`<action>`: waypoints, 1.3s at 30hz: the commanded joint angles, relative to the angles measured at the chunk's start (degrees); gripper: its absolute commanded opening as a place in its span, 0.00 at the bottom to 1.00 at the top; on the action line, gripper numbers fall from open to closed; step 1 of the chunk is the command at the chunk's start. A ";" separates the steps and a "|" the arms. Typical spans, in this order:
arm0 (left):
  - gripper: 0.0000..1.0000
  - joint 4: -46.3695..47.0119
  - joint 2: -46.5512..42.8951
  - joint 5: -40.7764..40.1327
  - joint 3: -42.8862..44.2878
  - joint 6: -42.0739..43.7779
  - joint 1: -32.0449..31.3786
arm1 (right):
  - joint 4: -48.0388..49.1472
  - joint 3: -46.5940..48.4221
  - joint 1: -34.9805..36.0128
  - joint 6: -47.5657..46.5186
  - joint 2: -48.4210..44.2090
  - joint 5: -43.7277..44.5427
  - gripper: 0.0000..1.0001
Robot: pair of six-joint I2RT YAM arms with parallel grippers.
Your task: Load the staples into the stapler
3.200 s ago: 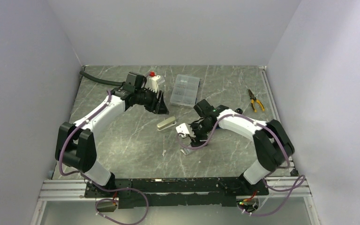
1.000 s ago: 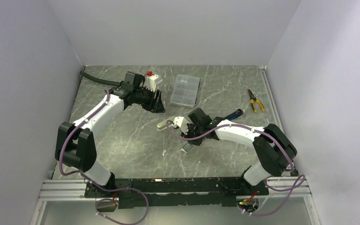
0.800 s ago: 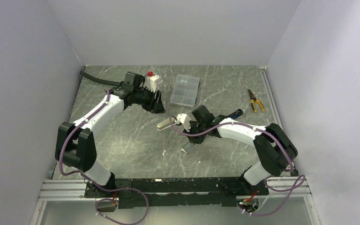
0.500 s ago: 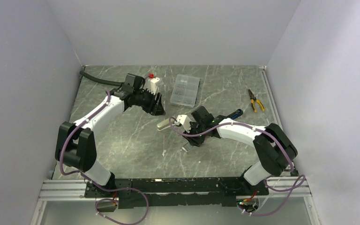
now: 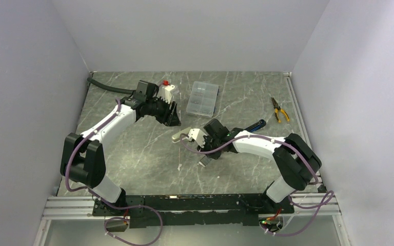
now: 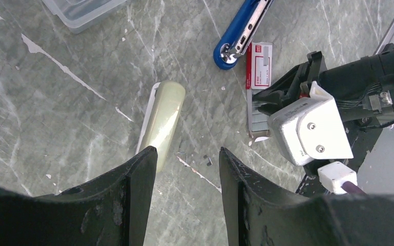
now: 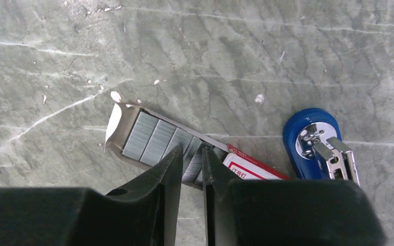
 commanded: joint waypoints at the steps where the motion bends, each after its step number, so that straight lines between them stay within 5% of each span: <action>1: 0.53 1.16 0.44 1.19 0.50 1.23 0.12 | -1.40 0.06 -0.13 -0.42 4.27 -1.22 0.21; 8: 0.53 1.07 -0.20 1.11 -0.04 2.02 0.12 | -1.33 2.17 -4.80 0.94 2.93 -6.12 0.14; 16: 0.53 2.21 -1.11 6.25 -1.92 5.11 -0.20 | 0.04 2.59 -12.12 2.31 -0.24 -21.98 0.11; 22: 0.53 1.69 -0.91 6.09 -1.89 6.02 -0.42 | 0.01 2.92 -13.68 2.72 -0.15 -24.06 0.11; 39: 0.53 1.61 -0.37 6.40 -1.10 5.37 -0.50 | -0.62 0.39 -8.00 1.09 -2.48 -9.81 0.29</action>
